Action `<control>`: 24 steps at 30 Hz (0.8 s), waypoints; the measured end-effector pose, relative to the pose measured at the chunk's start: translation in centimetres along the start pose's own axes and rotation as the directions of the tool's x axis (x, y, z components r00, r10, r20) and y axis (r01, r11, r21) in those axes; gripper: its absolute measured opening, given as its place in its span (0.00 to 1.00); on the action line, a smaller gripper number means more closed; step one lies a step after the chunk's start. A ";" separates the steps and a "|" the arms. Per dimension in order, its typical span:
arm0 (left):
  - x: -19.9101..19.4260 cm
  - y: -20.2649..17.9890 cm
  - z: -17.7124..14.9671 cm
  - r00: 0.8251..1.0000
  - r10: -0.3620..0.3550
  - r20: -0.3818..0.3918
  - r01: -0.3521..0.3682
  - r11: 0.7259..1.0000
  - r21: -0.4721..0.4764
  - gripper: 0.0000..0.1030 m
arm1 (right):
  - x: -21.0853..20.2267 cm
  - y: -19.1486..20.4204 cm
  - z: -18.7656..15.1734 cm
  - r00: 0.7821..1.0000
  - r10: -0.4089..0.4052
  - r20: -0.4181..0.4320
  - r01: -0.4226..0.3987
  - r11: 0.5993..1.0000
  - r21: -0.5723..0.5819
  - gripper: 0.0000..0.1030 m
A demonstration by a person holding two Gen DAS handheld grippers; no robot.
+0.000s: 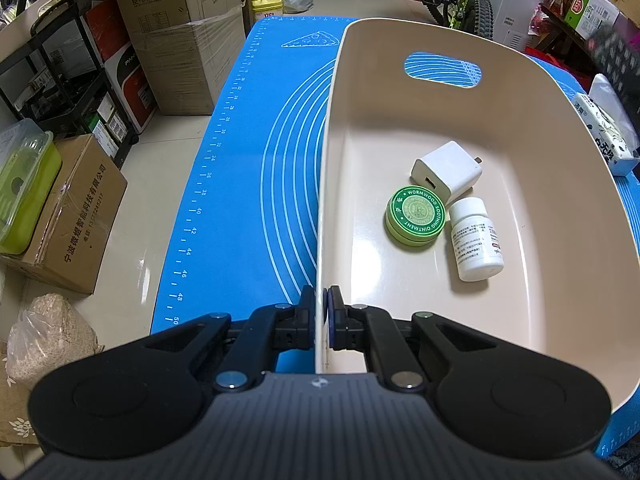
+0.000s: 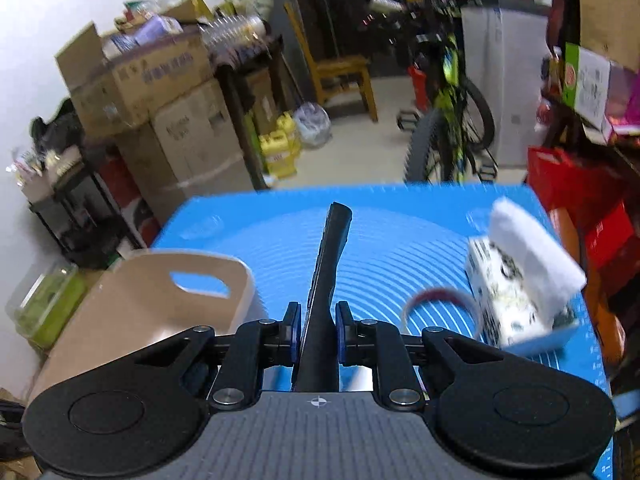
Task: Organize rigid objects
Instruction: 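Lift the black remote with the right tool and carry it over the bin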
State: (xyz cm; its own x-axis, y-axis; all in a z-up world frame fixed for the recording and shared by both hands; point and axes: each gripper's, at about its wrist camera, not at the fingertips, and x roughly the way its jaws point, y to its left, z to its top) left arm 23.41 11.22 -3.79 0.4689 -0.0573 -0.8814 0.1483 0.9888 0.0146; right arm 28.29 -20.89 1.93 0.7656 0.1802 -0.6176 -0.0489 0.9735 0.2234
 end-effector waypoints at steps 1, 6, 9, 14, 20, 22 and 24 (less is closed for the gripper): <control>0.0 0.0 0.0 1.000 0.000 0.000 0.000 1.000 0.000 0.09 | -0.5 0.6 0.3 1.000 0.008 0.011 -0.008 1.000 -0.009 0.27; 0.0 0.0 0.0 1.000 0.000 0.000 0.000 1.000 0.000 0.09 | -1.9 4.4 1.9 0.996 0.087 0.032 -0.085 0.995 -0.053 0.27; 0.0 0.0 -0.1 1.000 0.000 0.000 0.000 1.000 0.000 0.09 | -1.3 7.0 2.3 0.989 0.147 0.002 -0.147 0.986 -0.078 0.27; 0.0 0.0 -0.1 1.000 -0.001 -0.001 0.001 1.000 -0.001 0.09 | 1.2 11.3 1.4 0.980 0.189 -0.069 -0.196 0.974 -0.113 0.27; 0.0 0.1 0.0 1.000 -0.005 -0.001 0.005 1.000 -0.003 0.09 | 5.5 14.9 -0.8 0.961 0.209 -0.181 -0.233 0.965 -0.122 0.27; 0.0 0.1 0.0 1.000 -0.005 -0.001 0.005 1.000 -0.003 0.09 | 7.1 15.5 -1.5 0.952 0.211 -0.220 -0.238 0.966 -0.104 0.27; 0.0 0.1 0.0 1.000 -0.005 -0.001 0.005 1.000 -0.004 0.09 | 8.4 15.9 -2.2 0.947 0.209 -0.245 -0.237 0.967 -0.094 0.27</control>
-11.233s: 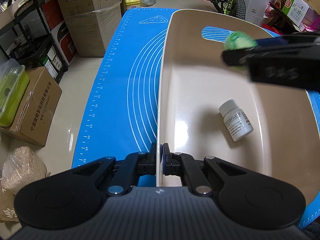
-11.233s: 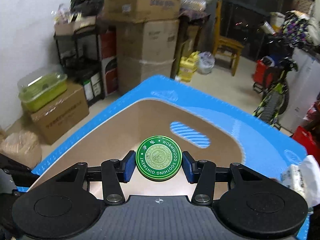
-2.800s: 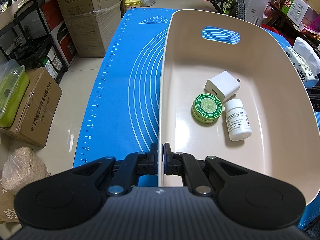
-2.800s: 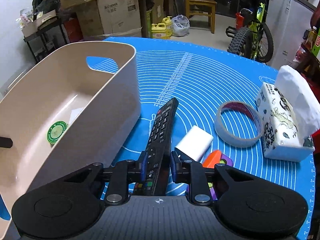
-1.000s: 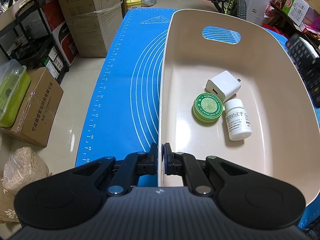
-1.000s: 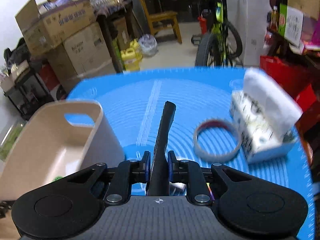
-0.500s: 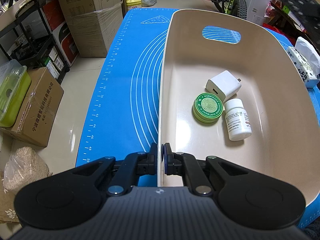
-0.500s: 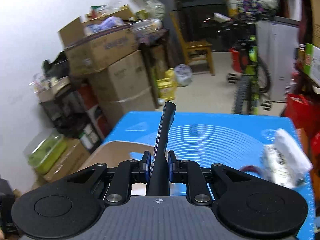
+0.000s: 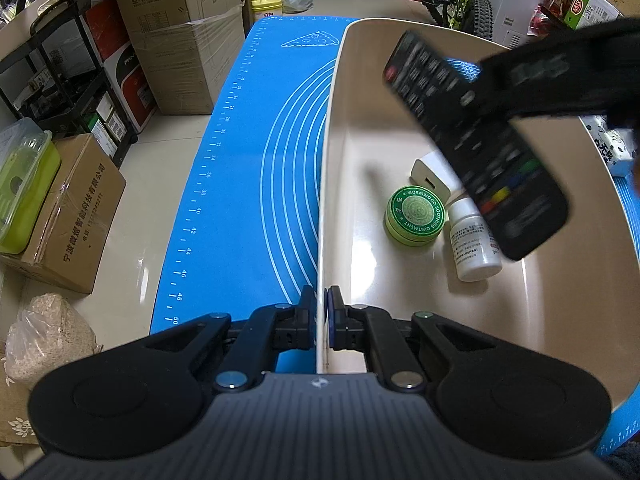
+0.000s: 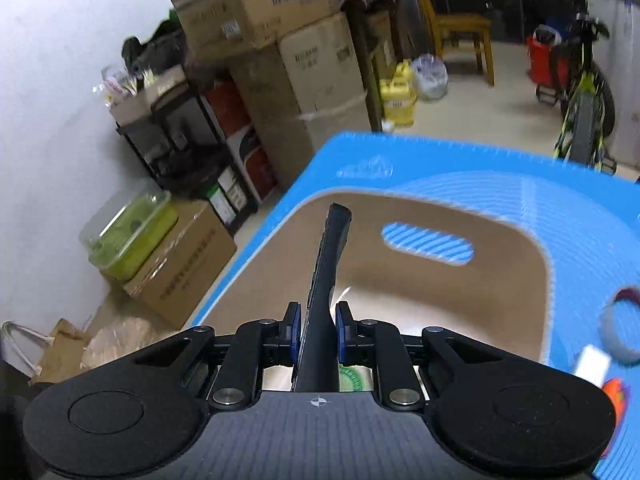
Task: Organize rigid objects
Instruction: 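Lift the black remote with the right tool and carry it over the bin, then lower the remote into the bin and open the right tool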
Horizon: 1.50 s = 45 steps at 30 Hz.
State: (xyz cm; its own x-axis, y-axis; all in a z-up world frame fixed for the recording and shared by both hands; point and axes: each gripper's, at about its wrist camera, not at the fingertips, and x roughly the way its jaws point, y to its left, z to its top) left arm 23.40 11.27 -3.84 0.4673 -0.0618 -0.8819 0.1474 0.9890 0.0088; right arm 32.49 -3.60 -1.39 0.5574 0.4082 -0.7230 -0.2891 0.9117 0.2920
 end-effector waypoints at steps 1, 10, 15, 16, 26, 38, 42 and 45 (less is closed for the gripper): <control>0.0 0.0 0.0 1.000 0.000 0.000 0.000 1.000 0.001 0.09 | 0.8 0.0 -0.1 1.000 0.002 -0.015 -0.002 1.000 0.009 0.27; 0.0 0.0 0.0 1.000 0.000 0.000 0.000 1.000 0.001 0.09 | 4.0 -1.0 -1.8 0.995 -0.003 -0.101 0.009 0.998 0.058 0.27; 0.0 0.0 0.0 1.000 0.001 0.000 -0.001 1.000 0.001 0.09 | 4.7 -1.1 -2.5 0.992 -0.009 -0.129 0.017 0.998 0.066 0.27; 0.0 0.0 0.0 1.000 0.000 0.000 0.000 1.000 0.001 0.09 | 4.8 -1.1 -2.7 0.991 -0.009 -0.137 0.018 0.998 0.068 0.27; 0.0 0.0 0.0 1.000 0.000 0.000 0.000 1.000 0.001 0.09 | 6.0 -0.4 -2.9 0.987 -0.032 -0.160 0.043 0.997 0.066 0.27; 0.0 0.0 0.0 1.000 0.000 0.000 0.000 1.000 0.001 0.09 | 6.0 -0.2 -2.7 0.981 -0.082 -0.176 0.095 0.993 0.069 0.53; 0.0 0.0 0.0 1.000 0.000 0.000 0.000 1.000 0.001 0.10 | 5.1 0.5 -2.5 0.980 -0.119 -0.159 0.125 0.992 0.024 0.60; 0.0 0.0 0.0 1.000 -0.001 -0.001 0.001 1.000 0.001 0.10 | 3.3 0.5 -2.2 0.980 -0.154 -0.123 0.155 0.988 -0.002 0.63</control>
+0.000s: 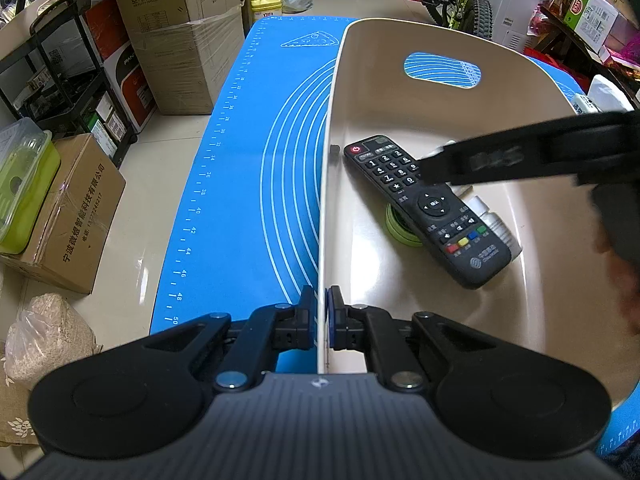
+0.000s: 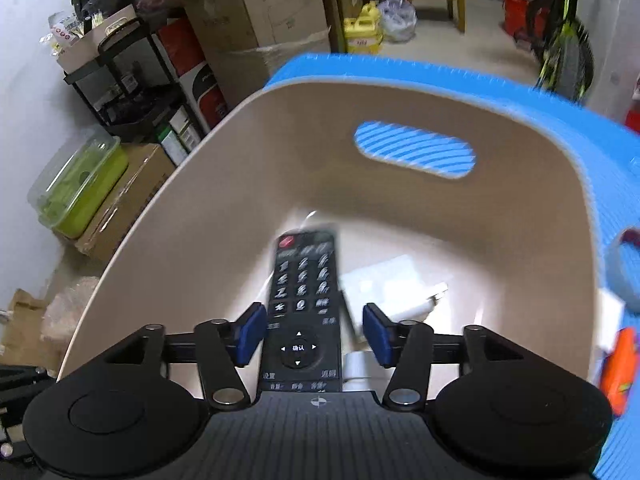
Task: Organize rigid objects
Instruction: 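Lower the remote into the bin and open the right tool, then grasp the silver key on the mat with the right tool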
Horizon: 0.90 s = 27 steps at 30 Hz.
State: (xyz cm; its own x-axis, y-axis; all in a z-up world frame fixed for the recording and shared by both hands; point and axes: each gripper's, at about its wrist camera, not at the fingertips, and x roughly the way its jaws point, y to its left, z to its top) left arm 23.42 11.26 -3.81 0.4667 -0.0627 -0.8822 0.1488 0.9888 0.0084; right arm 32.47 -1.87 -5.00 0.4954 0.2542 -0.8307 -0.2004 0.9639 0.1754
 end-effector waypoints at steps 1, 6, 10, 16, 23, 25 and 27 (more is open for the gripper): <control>0.0 0.0 0.0 1.000 -0.001 0.000 0.001 1.000 0.000 0.10 | -0.6 -0.2 0.0 1.000 -0.003 0.011 0.003 1.000 0.002 0.63; 0.1 -0.1 0.0 1.000 -0.005 0.000 0.005 1.000 -0.003 0.10 | -5.8 -3.1 -0.1 0.992 0.020 0.127 -0.026 0.998 0.050 0.63; 0.1 -0.1 0.0 1.000 -0.005 0.000 0.005 1.000 -0.003 0.10 | -10.4 -5.9 -0.6 0.969 -0.003 0.248 -0.012 0.998 0.058 0.63; 0.2 -0.1 0.0 1.000 -0.004 0.000 0.004 1.000 -0.002 0.10 | -14.4 -9.5 -2.3 0.931 -0.086 0.355 0.075 0.996 0.045 0.63; 0.1 -0.1 0.0 1.000 -0.004 0.000 0.004 1.000 -0.002 0.10 | -12.4 -13.7 -6.4 0.952 -0.131 0.277 0.113 0.991 0.078 0.63; 0.2 -0.1 0.0 1.000 -0.004 0.000 0.004 1.000 -0.002 0.10 | -11.0 -14.1 -7.7 0.962 -0.116 0.247 0.099 0.992 0.080 0.63; 0.2 -0.1 0.0 1.000 -0.004 0.000 0.004 1.000 -0.002 0.10 | -9.6 -14.2 -8.6 0.971 -0.101 0.218 0.086 0.993 0.078 0.62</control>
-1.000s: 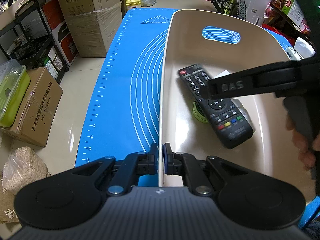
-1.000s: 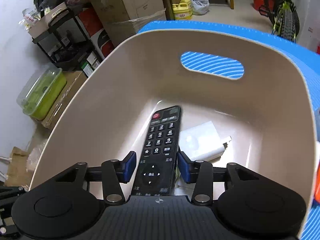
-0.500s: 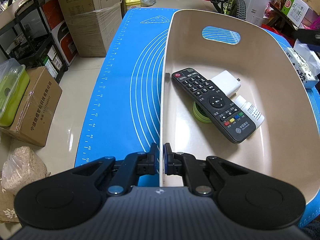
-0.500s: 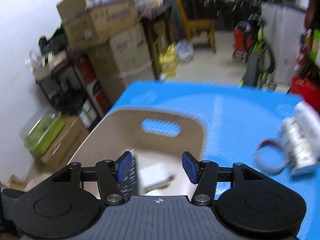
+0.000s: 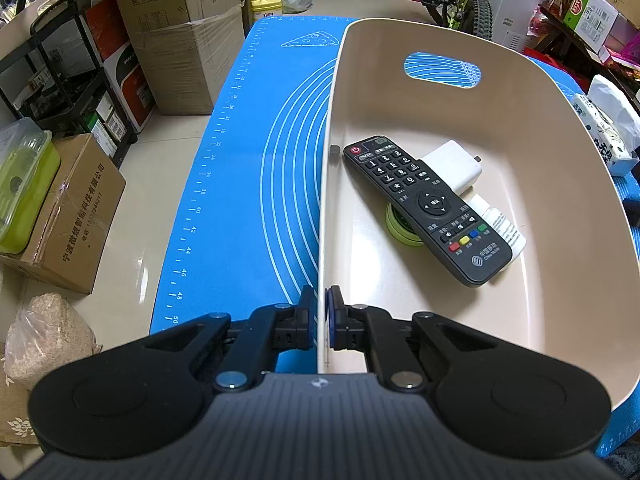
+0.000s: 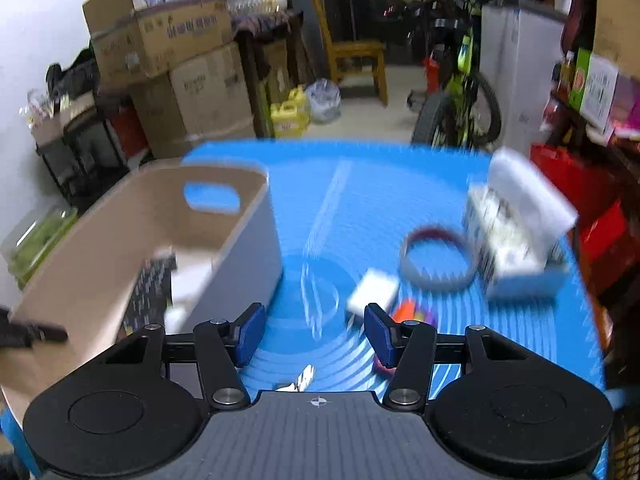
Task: Organize rigid objects
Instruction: 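Grasp the silver key on the mat with the right tool, then carry the silver key into the bin with the right tool and release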
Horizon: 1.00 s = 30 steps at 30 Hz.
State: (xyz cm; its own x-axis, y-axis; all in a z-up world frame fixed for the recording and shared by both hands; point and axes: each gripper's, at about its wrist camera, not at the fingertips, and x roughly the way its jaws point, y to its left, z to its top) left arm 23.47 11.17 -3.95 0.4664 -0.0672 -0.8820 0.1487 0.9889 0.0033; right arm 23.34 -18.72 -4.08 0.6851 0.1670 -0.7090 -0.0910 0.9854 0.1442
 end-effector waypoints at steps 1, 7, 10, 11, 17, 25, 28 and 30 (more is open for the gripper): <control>0.0 0.0 0.0 1.000 0.000 0.000 0.000 1.000 -0.001 0.10 | 0.7 0.0 -0.6 1.000 0.007 -0.016 -0.007 1.000 -0.004 0.61; 0.0 0.0 0.0 1.000 -0.001 0.000 0.001 1.000 0.000 0.10 | 3.2 0.9 -3.4 0.997 0.035 -0.064 -0.037 0.999 -0.031 0.55; 0.0 0.0 0.0 1.000 -0.002 0.000 0.002 1.000 -0.001 0.10 | 4.3 1.1 -4.2 0.996 0.040 -0.083 -0.043 0.998 -0.038 0.54; 0.0 0.0 0.0 1.000 -0.001 0.000 0.001 1.000 -0.001 0.10 | 4.6 1.2 -4.4 0.995 0.042 -0.090 -0.046 0.998 -0.036 0.54; -0.1 0.0 0.0 1.000 -0.001 0.000 0.001 1.000 -0.001 0.10 | 5.6 1.6 -5.2 0.992 0.072 -0.100 -0.077 0.996 -0.047 0.38; 0.0 0.0 0.0 1.000 0.000 -0.001 0.000 1.000 -0.001 0.10 | 3.8 1.3 -5.2 0.989 0.133 -0.063 -0.137 0.988 -0.070 0.21; -0.1 0.0 0.0 1.000 0.003 -0.001 -0.003 1.000 0.001 0.10 | 3.5 1.7 -5.2 0.988 0.135 -0.073 -0.142 0.984 -0.108 0.20; -0.1 0.1 0.0 1.000 0.004 -0.001 -0.004 1.000 0.001 0.10 | 3.8 1.9 -5.3 0.989 0.122 -0.088 -0.132 0.984 -0.121 0.20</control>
State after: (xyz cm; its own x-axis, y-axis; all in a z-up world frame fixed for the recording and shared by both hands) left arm 23.46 11.23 -3.86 0.4660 -0.0633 -0.8825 0.1478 0.9890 0.0071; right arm 21.99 -16.06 -10.15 0.6029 0.2884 -0.7438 -0.2676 0.9515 0.1519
